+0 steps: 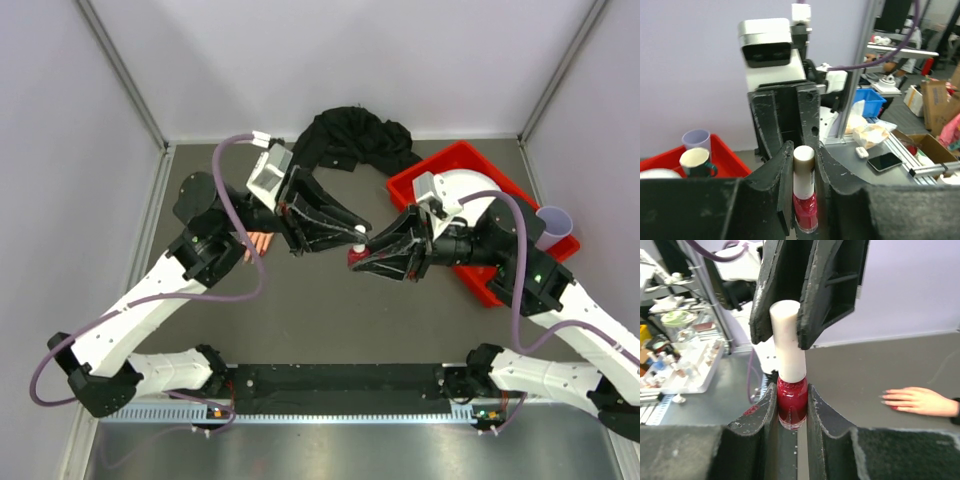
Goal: Paint the nails
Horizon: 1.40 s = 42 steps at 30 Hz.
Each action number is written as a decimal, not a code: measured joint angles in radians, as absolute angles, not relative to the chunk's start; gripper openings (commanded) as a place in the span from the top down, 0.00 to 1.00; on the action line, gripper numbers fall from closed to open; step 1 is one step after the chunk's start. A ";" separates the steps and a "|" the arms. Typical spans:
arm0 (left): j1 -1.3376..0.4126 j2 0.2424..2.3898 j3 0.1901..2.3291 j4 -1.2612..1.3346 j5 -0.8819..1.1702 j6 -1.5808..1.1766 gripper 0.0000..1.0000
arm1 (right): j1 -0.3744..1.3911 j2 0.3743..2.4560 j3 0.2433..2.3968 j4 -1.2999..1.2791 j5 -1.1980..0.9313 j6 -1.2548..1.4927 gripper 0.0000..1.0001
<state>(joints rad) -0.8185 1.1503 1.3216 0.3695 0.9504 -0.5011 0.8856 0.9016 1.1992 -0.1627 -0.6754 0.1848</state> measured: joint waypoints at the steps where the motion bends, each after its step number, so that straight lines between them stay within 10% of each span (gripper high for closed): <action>1: -0.820 1.150 1.346 0.305 0.921 -0.486 0.76 | 0.885 0.900 1.203 -0.167 -0.658 0.176 1.00; 18: -0.826 1.162 1.426 -0.074 0.702 -0.406 0.22 | 0.877 0.895 1.245 -0.207 -0.534 0.128 1.00; 20: -0.826 1.154 1.427 -0.094 0.675 -0.389 0.01 | 0.876 0.896 1.246 -0.211 -0.532 0.122 1.00; 28: -0.826 1.127 1.497 -0.207 0.595 -0.323 0.01 | 0.876 0.925 1.272 -0.237 -0.518 0.097 1.00; 34: -0.826 1.104 1.538 -0.249 0.490 -0.308 0.26 | 0.876 0.947 1.276 -0.278 -0.496 0.088 1.00; 42: -0.827 1.145 1.645 -0.332 0.358 -0.313 0.22 | 0.876 0.991 1.315 -0.346 -0.406 0.088 1.00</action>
